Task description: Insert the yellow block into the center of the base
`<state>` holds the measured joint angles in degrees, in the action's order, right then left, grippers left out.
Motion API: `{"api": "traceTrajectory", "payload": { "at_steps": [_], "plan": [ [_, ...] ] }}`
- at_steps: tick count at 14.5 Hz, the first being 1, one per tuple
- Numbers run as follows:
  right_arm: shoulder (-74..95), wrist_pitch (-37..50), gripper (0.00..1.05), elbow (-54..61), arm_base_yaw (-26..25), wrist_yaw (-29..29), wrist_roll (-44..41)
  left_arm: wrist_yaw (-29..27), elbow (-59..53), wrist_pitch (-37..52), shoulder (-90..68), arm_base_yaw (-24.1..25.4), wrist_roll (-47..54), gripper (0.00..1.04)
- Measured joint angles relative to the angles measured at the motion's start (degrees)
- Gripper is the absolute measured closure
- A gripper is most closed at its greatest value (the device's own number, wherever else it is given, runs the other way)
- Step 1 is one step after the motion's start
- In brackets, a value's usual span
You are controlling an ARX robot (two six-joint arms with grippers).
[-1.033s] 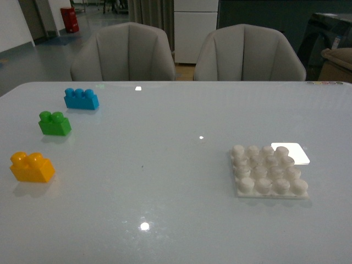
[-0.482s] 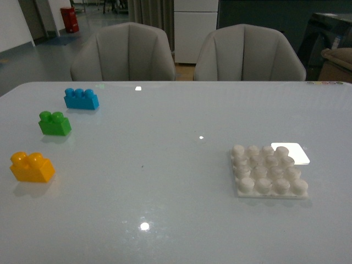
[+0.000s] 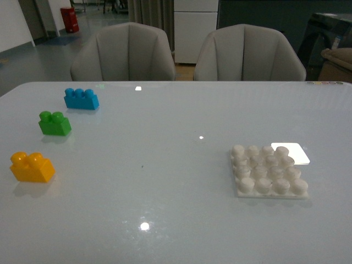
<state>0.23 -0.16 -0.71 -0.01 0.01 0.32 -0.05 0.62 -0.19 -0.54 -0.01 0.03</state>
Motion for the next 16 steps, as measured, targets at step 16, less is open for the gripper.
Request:
{"api": "traceTrajectory", "payload": {
  "at_steps": [16],
  "plan": [
    [107.1, 21.4, 0.06, -53.2, 0.6, -1.1, 1.0, 0.0, 0.0, 0.0, 0.0, 0.0, 0.0, 0.07]
  ]
}}
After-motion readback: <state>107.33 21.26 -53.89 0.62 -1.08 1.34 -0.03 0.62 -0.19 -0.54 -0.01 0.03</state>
